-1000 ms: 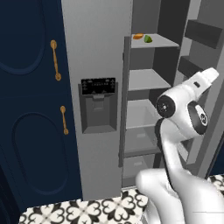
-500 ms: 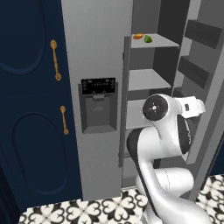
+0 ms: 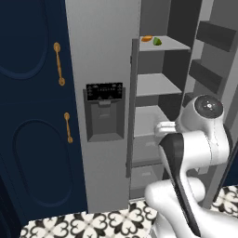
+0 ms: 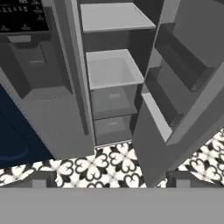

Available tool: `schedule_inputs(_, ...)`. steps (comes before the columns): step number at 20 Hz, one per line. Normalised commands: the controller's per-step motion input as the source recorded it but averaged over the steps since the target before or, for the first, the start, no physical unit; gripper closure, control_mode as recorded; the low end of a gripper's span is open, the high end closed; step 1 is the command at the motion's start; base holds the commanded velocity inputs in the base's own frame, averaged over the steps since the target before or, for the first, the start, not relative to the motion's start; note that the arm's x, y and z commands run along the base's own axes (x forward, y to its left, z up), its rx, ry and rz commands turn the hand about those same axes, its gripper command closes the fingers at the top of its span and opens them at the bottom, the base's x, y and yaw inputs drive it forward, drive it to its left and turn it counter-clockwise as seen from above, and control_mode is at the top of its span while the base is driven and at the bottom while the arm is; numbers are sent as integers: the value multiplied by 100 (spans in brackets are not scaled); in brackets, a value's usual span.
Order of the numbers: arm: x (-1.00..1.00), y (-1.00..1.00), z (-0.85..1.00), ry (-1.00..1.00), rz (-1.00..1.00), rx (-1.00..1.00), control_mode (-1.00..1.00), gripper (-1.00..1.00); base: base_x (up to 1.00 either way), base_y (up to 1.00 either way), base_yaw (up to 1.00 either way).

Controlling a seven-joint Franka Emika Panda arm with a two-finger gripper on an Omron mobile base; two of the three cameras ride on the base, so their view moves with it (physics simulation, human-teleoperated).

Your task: Grab a lemon wedge from the fridge and one ice cube from the ice bowl, and put them in the glass of lemonade.

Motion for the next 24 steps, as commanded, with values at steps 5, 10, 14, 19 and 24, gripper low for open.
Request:
schedule_inputs(5,-33,5,-21,0,19,0,-100,-100,0,0,0)
schedule_inputs(10,-26,0,-60,0,12,6,-100,-100,0,0,0)
schedule_inputs(14,-5,0,-42,-3,7,7,-100,-100,0,0,0)
schedule_inputs(19,-7,0,-4,-4,1,6,-100,-100,0,0,0)
schedule_inputs(24,0,0,-4,-3,0,0,-100,-100,0,0,0)
